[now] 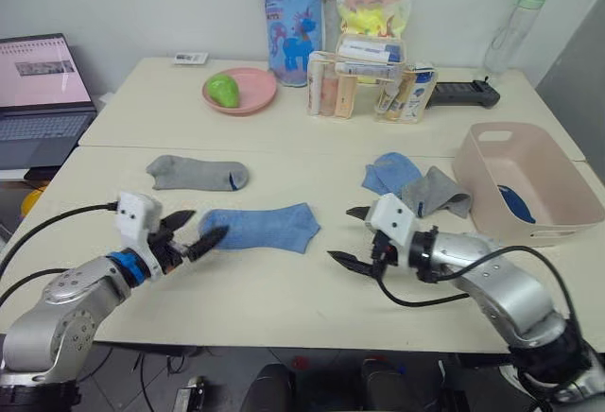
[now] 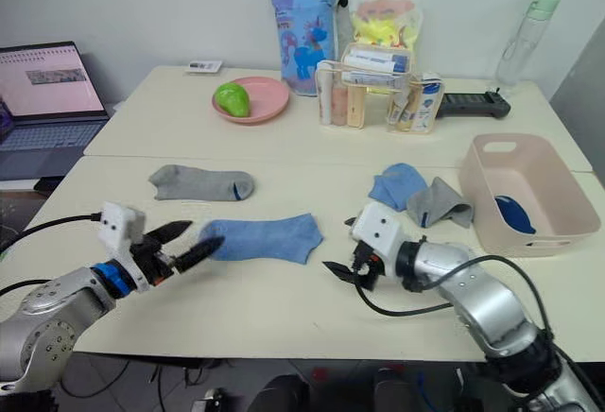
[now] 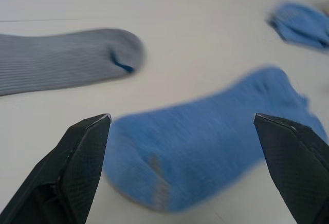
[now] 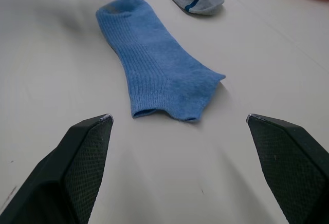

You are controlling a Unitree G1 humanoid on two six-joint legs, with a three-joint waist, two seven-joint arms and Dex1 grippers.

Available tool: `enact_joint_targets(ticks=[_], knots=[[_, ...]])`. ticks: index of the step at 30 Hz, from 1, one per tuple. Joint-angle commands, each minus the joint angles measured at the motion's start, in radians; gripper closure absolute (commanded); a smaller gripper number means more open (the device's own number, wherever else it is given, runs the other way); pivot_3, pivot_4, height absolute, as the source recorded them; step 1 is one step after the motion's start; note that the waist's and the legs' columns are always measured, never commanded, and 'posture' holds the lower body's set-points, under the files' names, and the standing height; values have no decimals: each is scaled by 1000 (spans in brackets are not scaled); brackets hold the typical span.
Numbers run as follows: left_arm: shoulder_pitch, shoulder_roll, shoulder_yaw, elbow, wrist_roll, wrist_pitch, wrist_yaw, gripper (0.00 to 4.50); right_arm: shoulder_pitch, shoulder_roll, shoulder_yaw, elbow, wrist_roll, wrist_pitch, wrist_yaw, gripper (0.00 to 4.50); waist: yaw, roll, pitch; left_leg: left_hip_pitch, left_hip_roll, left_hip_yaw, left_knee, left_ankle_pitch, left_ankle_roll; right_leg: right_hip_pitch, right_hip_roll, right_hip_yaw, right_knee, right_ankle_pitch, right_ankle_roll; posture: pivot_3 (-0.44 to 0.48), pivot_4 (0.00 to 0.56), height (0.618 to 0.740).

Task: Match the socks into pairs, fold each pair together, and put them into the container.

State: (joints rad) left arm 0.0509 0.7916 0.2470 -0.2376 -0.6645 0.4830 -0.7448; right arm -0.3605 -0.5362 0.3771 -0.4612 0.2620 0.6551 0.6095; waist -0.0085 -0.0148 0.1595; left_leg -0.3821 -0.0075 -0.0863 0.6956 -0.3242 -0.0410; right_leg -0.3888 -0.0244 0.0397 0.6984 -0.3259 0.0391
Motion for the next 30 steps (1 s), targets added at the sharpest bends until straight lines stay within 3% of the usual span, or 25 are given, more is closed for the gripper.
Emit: enact_joint_targets(ticks=[1,5,10,15,24,28,30], knots=[[-11,64,-35,-53,38,-57,-152,40,-79,63,94,96,-90,-65,9,0,-3,0,0,0,0,0,0,0,0,0,0,0,0,0,0,0,150,703],[14,132,-61,-114,20,-29,-282,40,-177,194,143,257,-133,-83,1,0,-22,1,1,0,0,0,0,-1,1,0,0,0,0,0,0,0,150,703],[42,160,-27,-149,15,-28,-346,40,-220,280,174,428,-202,-68,-15,0,-24,2,1,0,1,0,-1,-1,1,-1,0,0,1,0,0,0,150,703],[80,141,1,-128,49,-62,-345,0,-205,280,193,439,-238,-66,18,1214,-25,2,1,1,1,0,-1,-2,4,-1,0,0,1,0,0,0,150,703],[66,80,-17,-74,123,-151,-327,0,-145,264,138,341,-233,12,13,4446,-22,2,1,1,0,-1,-1,-2,4,-1,0,-1,1,0,0,0,150,703],[59,76,-28,-71,135,-154,-337,0,-86,194,100,217,-223,68,33,4446,-21,2,1,0,0,-1,-1,-2,4,-1,0,-1,1,0,0,0,150,703],[49,73,-42,-69,151,-159,-336,0,-30,96,48,95,-205,110,68,4446,-17,3,1,0,0,-1,-1,-2,4,-1,0,-1,0,0,0,0,150,703]])
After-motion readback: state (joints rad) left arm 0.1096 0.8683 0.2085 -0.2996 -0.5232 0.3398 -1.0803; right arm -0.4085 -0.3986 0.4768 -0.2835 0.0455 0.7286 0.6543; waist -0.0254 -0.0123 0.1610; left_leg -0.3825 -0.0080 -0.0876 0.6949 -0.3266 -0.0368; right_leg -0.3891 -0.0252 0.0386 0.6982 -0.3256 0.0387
